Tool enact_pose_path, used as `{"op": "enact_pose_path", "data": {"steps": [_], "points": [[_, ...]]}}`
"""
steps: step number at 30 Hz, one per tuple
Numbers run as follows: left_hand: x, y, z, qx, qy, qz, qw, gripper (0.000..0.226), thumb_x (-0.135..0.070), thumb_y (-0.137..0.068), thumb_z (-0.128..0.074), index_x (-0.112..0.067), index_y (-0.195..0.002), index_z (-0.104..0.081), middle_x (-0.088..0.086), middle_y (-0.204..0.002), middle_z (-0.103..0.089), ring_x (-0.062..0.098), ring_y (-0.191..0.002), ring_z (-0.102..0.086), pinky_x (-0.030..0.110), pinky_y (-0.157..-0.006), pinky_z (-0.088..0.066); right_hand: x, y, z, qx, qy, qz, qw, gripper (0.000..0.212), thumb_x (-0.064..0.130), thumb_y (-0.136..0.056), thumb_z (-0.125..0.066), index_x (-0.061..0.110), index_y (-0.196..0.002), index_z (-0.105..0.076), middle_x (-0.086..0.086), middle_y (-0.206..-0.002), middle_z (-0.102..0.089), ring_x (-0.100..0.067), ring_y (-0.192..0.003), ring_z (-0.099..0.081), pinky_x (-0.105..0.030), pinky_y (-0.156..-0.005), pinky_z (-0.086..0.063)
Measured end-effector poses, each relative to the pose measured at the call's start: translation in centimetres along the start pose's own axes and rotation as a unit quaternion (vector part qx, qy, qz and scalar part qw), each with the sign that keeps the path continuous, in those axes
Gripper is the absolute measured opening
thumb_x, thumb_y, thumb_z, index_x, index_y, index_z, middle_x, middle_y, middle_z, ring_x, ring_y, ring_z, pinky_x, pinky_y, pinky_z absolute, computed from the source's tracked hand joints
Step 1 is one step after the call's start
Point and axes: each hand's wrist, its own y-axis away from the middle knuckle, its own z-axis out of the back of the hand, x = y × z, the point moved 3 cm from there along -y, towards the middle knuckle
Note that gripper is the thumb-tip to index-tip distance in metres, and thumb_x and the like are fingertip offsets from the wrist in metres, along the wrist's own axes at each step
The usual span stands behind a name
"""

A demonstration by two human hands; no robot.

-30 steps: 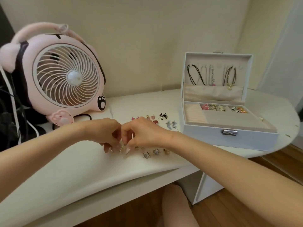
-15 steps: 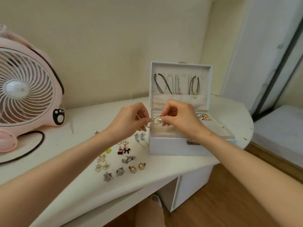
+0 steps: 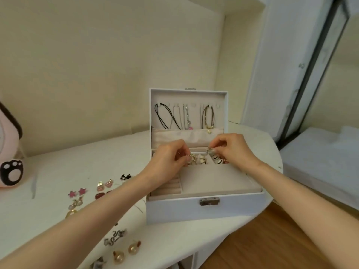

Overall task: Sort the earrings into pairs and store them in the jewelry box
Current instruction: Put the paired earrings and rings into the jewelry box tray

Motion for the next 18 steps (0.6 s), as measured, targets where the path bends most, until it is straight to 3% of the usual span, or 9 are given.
{"op": "enact_pose_path", "data": {"steps": [3, 6, 10, 15, 18], "points": [[0.12, -0.9, -0.37, -0.004, -0.016, -0.015, 1.0, 0.009, -0.01, -0.085, -0.061, -0.017, -0.081, -0.058, -0.007, -0.072, -0.059, 0.011, -0.067, -0.056, 0.022, -0.063, -0.045, 0.0, -0.61, -0.24, 0.025, 0.037, 0.01, 0.999, 0.013, -0.002, -0.073, -0.073, 0.011, -0.076, -0.074, 0.008, -0.066, -0.063, 0.002, -0.063, -0.056, -0.003, -0.058, -0.041], [0.06, -0.98, -0.65, -0.016, -0.021, -0.043, 0.999, 0.006, -0.01, -0.085, -0.061, -0.016, -0.083, -0.059, -0.005, -0.074, -0.059, 0.011, -0.068, -0.056, 0.02, -0.064, -0.044, -0.1, -0.98, -0.27, 0.034, 0.047, 0.015, 0.998, 0.013, -0.001, -0.073, -0.074, 0.011, -0.076, -0.074, 0.0, -0.072, -0.069, -0.006, -0.07, -0.063, -0.008, -0.066, -0.046], [-0.08, -0.91, -0.79, -0.012, -0.048, -0.084, 0.995, 0.003, -0.012, -0.085, -0.062, -0.014, -0.085, -0.06, -0.004, -0.079, -0.06, 0.01, -0.071, -0.055, 0.018, -0.065, -0.044, -0.28, -0.98, -0.28, 0.055, 0.032, 0.008, 0.998, 0.012, -0.001, -0.073, -0.074, 0.01, -0.077, -0.073, 0.004, -0.07, -0.067, -0.002, -0.066, -0.061, -0.005, -0.06, -0.043], [0.04, -0.83, -0.7, -0.014, -0.041, -0.092, 0.995, 0.001, -0.01, -0.085, -0.061, -0.01, -0.086, -0.061, 0.0, -0.081, -0.061, 0.013, -0.072, -0.056, 0.023, -0.067, -0.046, -0.12, -0.62, 0.28, 0.073, 0.058, 0.009, 0.996, 0.011, 0.003, -0.071, -0.076, 0.014, -0.073, -0.073, 0.007, -0.069, -0.065, -0.007, -0.069, -0.058, -0.019, -0.066, -0.046], [0.07, -0.86, -0.79, -0.011, -0.045, -0.097, 0.994, 0.002, -0.01, -0.086, -0.061, -0.012, -0.087, -0.06, -0.001, -0.083, -0.061, 0.012, -0.073, -0.056, 0.022, -0.067, -0.046, -0.22, -0.42, 0.67, 0.104, 0.095, 0.009, 0.99, 0.02, 0.003, -0.069, -0.078, 0.02, -0.065, -0.069, 0.006, -0.07, -0.067, -0.006, -0.067, -0.059, -0.021, -0.067, -0.047]]}}
